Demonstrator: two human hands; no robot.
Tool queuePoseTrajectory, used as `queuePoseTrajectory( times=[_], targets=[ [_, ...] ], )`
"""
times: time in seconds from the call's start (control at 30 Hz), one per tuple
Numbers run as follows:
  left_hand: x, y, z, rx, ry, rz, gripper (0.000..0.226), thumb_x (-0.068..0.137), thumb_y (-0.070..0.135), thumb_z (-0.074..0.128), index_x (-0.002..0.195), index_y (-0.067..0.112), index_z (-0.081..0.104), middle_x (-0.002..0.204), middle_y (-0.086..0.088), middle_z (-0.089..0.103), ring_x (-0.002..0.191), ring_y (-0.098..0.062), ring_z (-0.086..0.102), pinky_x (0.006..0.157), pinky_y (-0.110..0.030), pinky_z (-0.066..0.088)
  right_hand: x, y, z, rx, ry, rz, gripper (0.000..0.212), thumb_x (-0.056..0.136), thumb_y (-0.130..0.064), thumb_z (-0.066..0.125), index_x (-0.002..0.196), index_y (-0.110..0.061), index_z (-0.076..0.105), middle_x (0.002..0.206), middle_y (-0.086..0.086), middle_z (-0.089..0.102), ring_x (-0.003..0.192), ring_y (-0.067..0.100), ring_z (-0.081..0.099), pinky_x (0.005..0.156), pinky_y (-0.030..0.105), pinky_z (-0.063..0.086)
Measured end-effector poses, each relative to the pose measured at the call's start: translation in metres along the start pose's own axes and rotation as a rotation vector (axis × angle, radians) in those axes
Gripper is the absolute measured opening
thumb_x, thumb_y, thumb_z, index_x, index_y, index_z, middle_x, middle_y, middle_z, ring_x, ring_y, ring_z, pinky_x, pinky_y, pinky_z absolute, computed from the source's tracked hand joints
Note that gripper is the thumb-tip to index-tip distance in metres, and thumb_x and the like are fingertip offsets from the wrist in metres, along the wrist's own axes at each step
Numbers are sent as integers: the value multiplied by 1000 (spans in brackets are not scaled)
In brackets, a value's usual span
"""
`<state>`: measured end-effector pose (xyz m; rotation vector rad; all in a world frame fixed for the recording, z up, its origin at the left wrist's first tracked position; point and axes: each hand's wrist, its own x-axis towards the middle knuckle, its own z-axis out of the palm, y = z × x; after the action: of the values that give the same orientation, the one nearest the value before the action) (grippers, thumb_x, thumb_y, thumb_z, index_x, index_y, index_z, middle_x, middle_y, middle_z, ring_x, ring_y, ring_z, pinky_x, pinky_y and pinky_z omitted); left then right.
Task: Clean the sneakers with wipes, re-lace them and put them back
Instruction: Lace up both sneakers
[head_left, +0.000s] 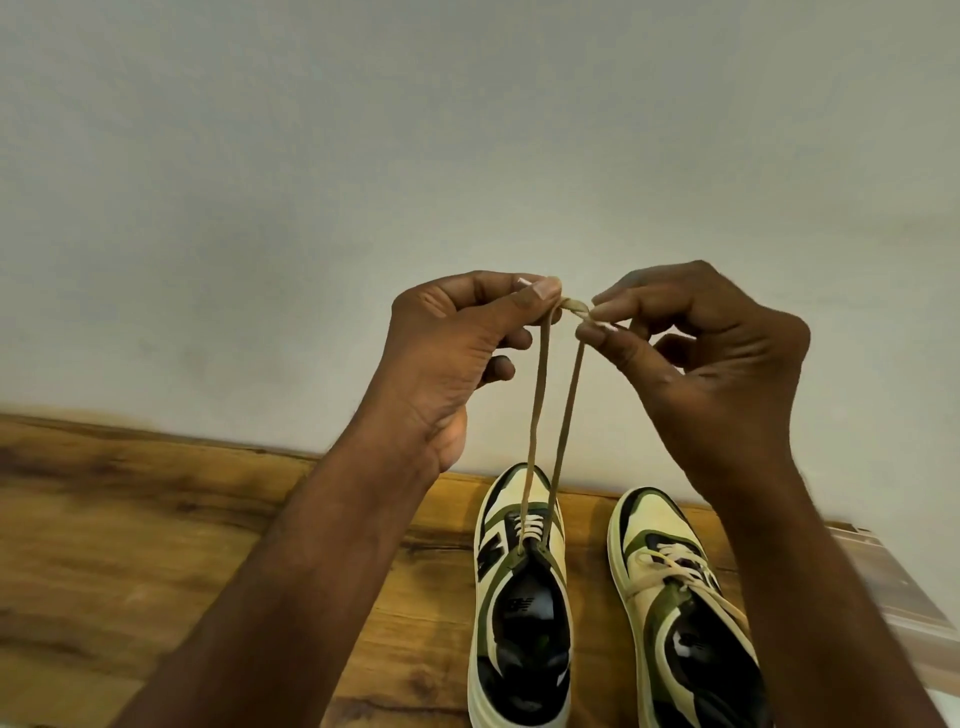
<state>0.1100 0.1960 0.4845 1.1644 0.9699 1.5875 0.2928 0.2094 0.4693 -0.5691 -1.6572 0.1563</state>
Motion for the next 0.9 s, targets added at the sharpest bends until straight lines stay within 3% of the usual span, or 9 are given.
queuePoseTrajectory(
  times=[0.17,0.33,0.47,0.57,0.9],
  targets=[
    [2,-5,-4,19,57,-16,9,92,22,78,97,15,78,92,-4,82,77,-11,67,65,-26,50,-6,16,-2,379,39,225,12,84,-8,80,88,-8,68,102,14,79,78,30,69,51,34,45],
    [4,-9,-11,0,123,-37,14,99,19,70,112,12,70,94,-4,82,74,-9,70,66,-26,52,-12,21,-6,653,-76,399,12,89,-9,68,90,-13,57,111,22,76,73,28,64,51,30,46],
    [4,-14,-22,-34,202,-32,6,100,17,69,105,15,68,93,-6,82,68,-9,64,64,-25,50,-14,27,-11,636,-154,456,16,87,-17,70,91,-12,56,104,23,77,71,29,66,50,30,48],
    [7,-18,-32,-47,269,-26,0,100,15,70,99,15,70,91,-6,81,65,-9,58,60,-24,47,-16,31,-19,605,-203,476,12,90,-12,67,91,-9,55,96,22,77,67,30,64,49,31,48],
    [11,-41,-54,-37,390,29,9,99,11,70,91,14,70,87,-7,80,62,-13,50,55,-24,44,-23,47,-45,466,-272,493,19,81,-11,76,90,1,63,85,22,76,54,32,55,47,33,48]
  ],
)
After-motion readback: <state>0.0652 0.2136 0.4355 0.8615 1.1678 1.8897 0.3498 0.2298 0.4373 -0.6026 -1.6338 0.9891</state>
